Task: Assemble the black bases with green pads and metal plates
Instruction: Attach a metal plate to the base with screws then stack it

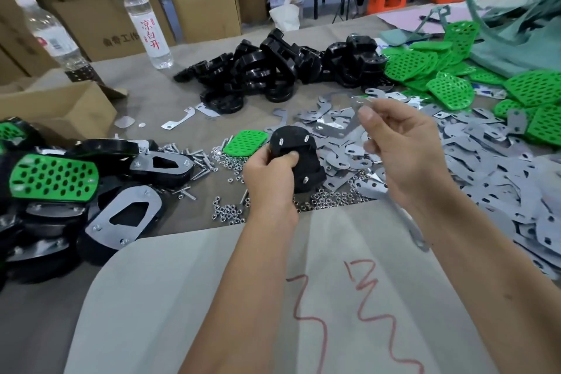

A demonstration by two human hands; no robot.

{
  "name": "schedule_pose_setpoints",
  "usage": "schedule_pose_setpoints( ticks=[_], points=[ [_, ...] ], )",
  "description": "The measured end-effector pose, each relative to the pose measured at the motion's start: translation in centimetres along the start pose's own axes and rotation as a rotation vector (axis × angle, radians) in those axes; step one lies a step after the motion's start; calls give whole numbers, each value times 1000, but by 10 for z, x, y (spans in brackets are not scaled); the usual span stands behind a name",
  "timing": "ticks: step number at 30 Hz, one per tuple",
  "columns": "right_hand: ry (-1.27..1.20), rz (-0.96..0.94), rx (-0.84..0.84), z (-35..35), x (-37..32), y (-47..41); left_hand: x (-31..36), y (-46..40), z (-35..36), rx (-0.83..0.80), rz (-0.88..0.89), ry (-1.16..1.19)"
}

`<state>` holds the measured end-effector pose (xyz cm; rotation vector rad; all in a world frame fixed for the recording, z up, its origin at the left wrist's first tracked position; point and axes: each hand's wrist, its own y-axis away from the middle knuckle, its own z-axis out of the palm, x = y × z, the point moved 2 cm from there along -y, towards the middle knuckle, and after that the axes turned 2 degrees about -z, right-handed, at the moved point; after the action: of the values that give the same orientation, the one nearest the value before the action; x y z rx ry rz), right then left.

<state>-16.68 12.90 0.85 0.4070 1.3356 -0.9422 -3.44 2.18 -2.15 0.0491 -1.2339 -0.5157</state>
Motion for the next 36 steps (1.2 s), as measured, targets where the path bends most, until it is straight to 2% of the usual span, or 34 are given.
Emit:
schedule_pose_setpoints(
  ticks=[2, 7, 10, 17, 22, 32, 36],
  points=[
    [1, 40, -17, 0, 2, 2, 0, 0, 0, 7, 12, 4],
    [-313, 165, -126, 16, 5, 10, 1, 0, 1, 13, 46, -3],
    [-385, 209, -189, 26, 6, 14, 1, 0, 0, 26, 63, -4],
    [-70, 140, -112, 35, 18, 24, 0, -4, -1, 90, 100, 42],
    [106, 183, -84, 38, 22, 27, -1, -4, -1, 105, 109, 69],
    [85, 255, -29, 38, 28, 28, -5, -8, -1, 107, 184, 43],
    [92, 300, -64, 39, 27, 28, -4, -8, -2, 112, 186, 67]
  ],
)
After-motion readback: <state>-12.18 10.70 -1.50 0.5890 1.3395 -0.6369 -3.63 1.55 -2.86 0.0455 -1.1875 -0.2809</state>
